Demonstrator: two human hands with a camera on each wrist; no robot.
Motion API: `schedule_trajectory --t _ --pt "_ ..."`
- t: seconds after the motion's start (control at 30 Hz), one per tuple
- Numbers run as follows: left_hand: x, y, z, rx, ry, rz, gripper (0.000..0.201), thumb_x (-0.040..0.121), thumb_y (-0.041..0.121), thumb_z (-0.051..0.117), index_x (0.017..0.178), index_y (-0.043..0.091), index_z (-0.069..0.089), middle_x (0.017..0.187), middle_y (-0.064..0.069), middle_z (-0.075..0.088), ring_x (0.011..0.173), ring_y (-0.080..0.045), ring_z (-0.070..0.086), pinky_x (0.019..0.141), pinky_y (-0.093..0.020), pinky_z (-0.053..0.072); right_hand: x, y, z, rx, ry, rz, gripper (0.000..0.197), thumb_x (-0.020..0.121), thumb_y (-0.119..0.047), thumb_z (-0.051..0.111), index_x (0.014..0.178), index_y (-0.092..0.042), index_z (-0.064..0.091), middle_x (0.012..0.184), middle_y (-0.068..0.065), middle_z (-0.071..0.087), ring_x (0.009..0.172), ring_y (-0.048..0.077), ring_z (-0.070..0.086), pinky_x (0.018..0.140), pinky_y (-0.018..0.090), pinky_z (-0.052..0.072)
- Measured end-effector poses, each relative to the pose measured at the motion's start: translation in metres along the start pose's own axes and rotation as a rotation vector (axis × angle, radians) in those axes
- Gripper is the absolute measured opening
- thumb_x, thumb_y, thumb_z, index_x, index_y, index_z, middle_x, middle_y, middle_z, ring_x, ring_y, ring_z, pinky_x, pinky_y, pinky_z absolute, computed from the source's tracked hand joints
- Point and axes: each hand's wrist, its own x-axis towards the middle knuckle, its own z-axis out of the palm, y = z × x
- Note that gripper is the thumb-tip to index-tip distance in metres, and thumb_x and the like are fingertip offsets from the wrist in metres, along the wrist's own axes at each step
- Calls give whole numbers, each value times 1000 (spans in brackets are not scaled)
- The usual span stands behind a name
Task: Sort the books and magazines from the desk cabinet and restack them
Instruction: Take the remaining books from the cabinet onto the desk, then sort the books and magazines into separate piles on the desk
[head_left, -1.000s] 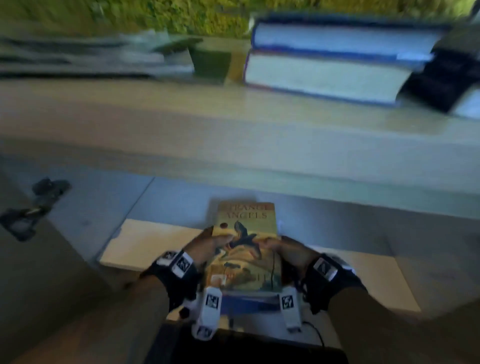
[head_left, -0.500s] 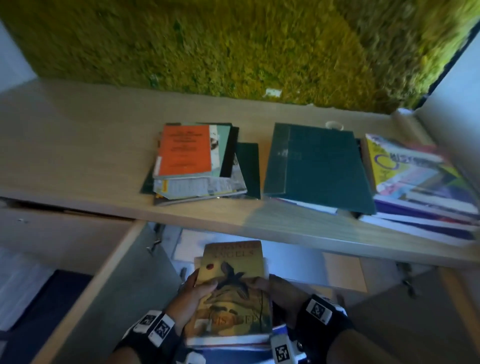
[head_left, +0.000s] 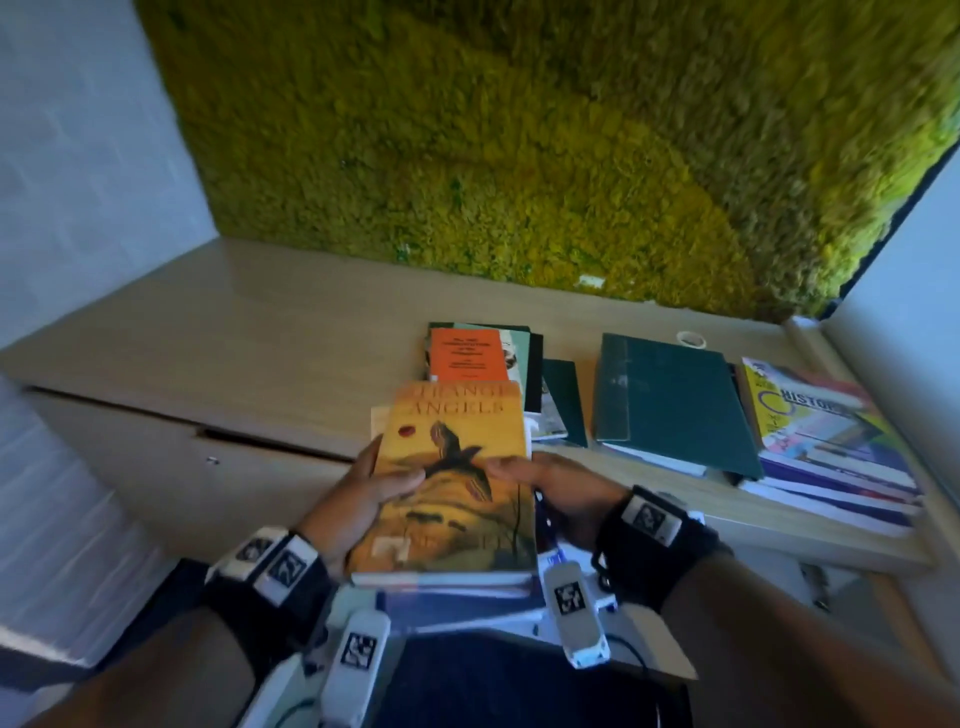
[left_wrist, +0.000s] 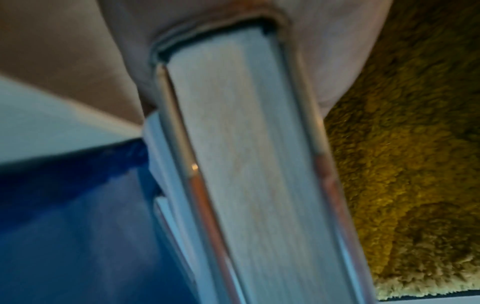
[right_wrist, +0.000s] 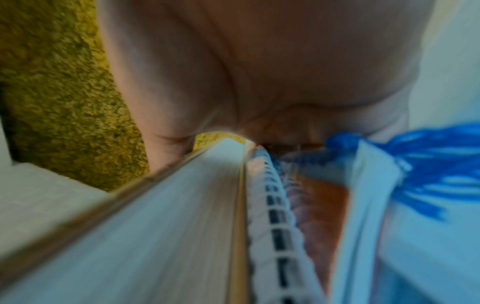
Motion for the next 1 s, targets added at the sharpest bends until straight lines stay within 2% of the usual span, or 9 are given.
schedule_trajectory --t 0.13,0.23,0.37,0.53,0.63,0.7,0.83,0.9,1.0 --pt "43 52 -21 37 89 89 61 91 3 65 144 23 44 125 -26 67 105 -48 68 78 -57 60 43 -59 -7 79 -2 -83 14 99 -21 63 105 -11 70 72 -2 77 58 10 72 49 18 53" --pt "87 83 -42 89 182 97 70 90 5 68 149 28 39 124 -21 69 97 -41 71 79 -51 61 101 -86 -15 77 23 -114 10 94 -23 72 97 -16 78 91 5 81 79 19 75 81 34 63" --pt "144 115 -71 159 283 88 64 93 3 63 148 27 42 118 -15 70 90 -31 70 74 -40 56 176 -113 -21 84 -20 -77 23 93 -24 73 109 -6 73 80 10 78 45 16 67 37 21 46" --pt "193 132 -112 263 429 57 72 90 5 65 152 25 36 130 -9 64 97 -26 67 71 -36 56 263 -122 -13 95 -58 30 81 45 -59 96 108 -10 78 108 21 77 73 37 61 60 40 49" --pt "213 135 -137 278 482 14 68 95 2 60 151 31 34 121 -3 65 78 -19 73 58 -33 59 272 -136 -8 172 -106 67 31 78 -44 84 89 -16 74 73 -5 76 80 26 64 76 38 53" --pt "226 136 -157 246 483 -41 77 95 2 59 156 33 25 133 -5 61 87 -25 73 63 -35 60 280 -138 -4 142 -162 103 21 90 -40 74 93 -20 67 91 -4 74 90 21 60 91 41 52" --pt "240 130 -177 472 404 -169 93 85 14 76 159 30 21 162 -2 31 139 -31 43 108 -44 40 288 -138 -7 -57 -139 81 44 84 -44 78 114 -15 64 111 20 65 99 30 64 94 45 49" --pt "245 134 -173 604 378 -169 83 81 12 79 151 22 35 145 -4 51 116 -25 57 95 -31 48 279 -143 -21 -175 -142 54 43 98 -30 66 134 -7 58 137 28 57 128 37 57 106 46 46" --pt "250 141 -157 976 569 -13 55 93 27 68 143 16 48 127 -4 62 97 -24 66 74 -29 53 269 -139 -63 -362 -51 -13 42 100 -29 64 132 -3 61 130 28 62 110 28 63 104 57 47"
